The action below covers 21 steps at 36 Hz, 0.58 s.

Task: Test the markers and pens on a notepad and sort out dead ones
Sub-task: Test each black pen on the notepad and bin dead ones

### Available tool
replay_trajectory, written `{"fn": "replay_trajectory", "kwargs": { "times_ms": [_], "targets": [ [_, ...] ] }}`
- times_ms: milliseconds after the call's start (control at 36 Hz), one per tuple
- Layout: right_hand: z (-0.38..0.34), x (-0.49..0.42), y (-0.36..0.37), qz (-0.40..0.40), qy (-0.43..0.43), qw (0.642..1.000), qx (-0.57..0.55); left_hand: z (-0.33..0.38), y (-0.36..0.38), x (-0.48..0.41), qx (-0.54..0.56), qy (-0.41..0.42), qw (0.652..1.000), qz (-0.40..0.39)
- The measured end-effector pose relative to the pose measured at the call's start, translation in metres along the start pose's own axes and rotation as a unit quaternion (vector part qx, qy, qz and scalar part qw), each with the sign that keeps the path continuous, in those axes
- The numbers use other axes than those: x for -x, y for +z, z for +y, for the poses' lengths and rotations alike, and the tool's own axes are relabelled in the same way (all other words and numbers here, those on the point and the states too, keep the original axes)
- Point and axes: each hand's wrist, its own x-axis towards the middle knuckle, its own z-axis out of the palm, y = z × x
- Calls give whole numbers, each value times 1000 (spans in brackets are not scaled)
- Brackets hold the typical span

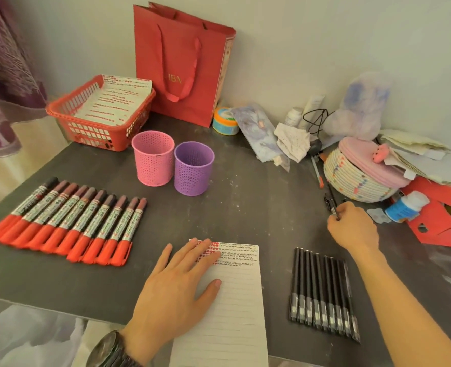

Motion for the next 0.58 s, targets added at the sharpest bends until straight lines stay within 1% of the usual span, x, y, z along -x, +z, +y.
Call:
{"fn": "replay_trajectory", "kwargs": {
  "times_ms": [83, 167, 333, 389, 444, 500, 528, 556, 583],
  "targets": [
    [-7, -13, 5, -19, 14, 998, 51, -1, 2, 0, 4, -2, 1000, 5],
    [-11, -21, 11, -12, 29, 996, 80, -2, 5, 0, 7, -3, 1000, 13],
    [-19, -25, 22, -11, 27, 994, 105, -4, 6, 0, 5, -5, 1000, 27],
    [-21, -24, 20, -19, 35, 995, 87, -5, 7, 1, 1, -3, 1000, 27],
    [-24, -20, 16, -24, 47, 999, 12, -5, 8, 1, 0, -3, 1000, 26],
    [-30, -11, 13, -20, 44, 991, -127, -5, 8, 2, 2, -4, 1000, 26],
    [-36, -4, 10, -23, 48, 974, -218, -4, 8, 1, 2, -4, 1000, 26],
    [-43, 4, 8, -33, 60, 944, -322, -4, 8, 1, 3, -4, 1000, 27],
    [-49, 14, 4, -47, 78, 900, -426, -4, 8, 1, 5, -4, 1000, 27]
  ]
}}
